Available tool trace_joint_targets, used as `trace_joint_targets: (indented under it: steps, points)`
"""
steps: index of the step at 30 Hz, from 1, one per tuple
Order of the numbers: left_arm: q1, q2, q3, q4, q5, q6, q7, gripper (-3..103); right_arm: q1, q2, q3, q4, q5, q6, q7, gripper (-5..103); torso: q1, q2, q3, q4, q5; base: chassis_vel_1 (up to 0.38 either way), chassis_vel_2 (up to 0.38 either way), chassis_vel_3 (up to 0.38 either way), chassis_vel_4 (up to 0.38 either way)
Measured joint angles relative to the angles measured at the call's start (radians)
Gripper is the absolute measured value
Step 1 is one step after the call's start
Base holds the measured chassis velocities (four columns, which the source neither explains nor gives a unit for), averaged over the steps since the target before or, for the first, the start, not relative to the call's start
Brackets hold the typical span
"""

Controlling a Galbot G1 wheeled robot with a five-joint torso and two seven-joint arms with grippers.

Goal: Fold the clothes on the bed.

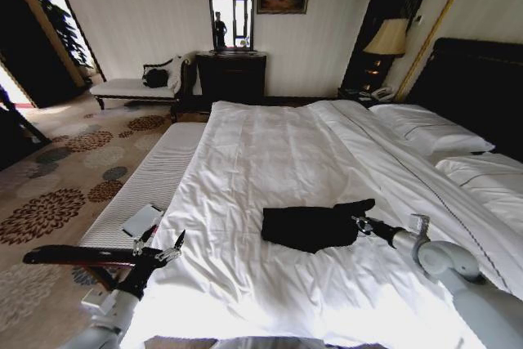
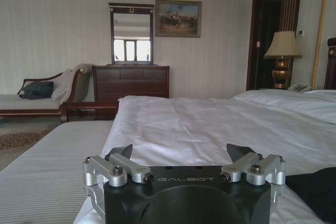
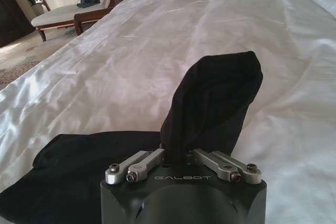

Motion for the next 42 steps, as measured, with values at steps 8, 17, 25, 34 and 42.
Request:
trace_joint_targets:
  steps: [8,17,25,34,42]
  points:
    - [0.000,0.000,0.000,0.000,0.000,0.000,0.000,100,0.053,-0.051,-0.109,0.047,0.004,-0.021,0.037,4,0.000,0.000,0.000,-0.0002,0.0000,0.000,0.000,0.000,0.000]
    - [0.000,0.000,0.000,0.000,0.000,0.000,0.000,100,0.262,-0.051,-0.368,0.001,0.007,-0.036,0.081,4,0.000,0.000,0.000,-0.0002,0.0004,0.000,0.000,0.000,0.000]
    - [0.000,0.000,0.000,0.000,0.000,0.000,0.000,100,0.407,-0.039,-0.503,0.020,0.074,-0.049,0.116,4,0.000,0.000,0.000,0.0003,-0.0003,0.000,0.000,0.000,0.000]
    - [0.000,0.000,0.000,0.000,0.000,0.000,0.000,100,0.379,-0.003,-0.556,0.017,-0.003,-0.048,0.113,4,0.000,0.000,0.000,-0.0004,0.0000,0.000,0.000,0.000,0.000]
    - [0.000,0.000,0.000,0.000,0.000,0.000,0.000,100,0.449,0.035,-0.649,-0.015,-0.028,-0.040,0.132,1,0.000,0.000,0.000,0.0003,0.0001,0.000,0.000,0.000,0.000]
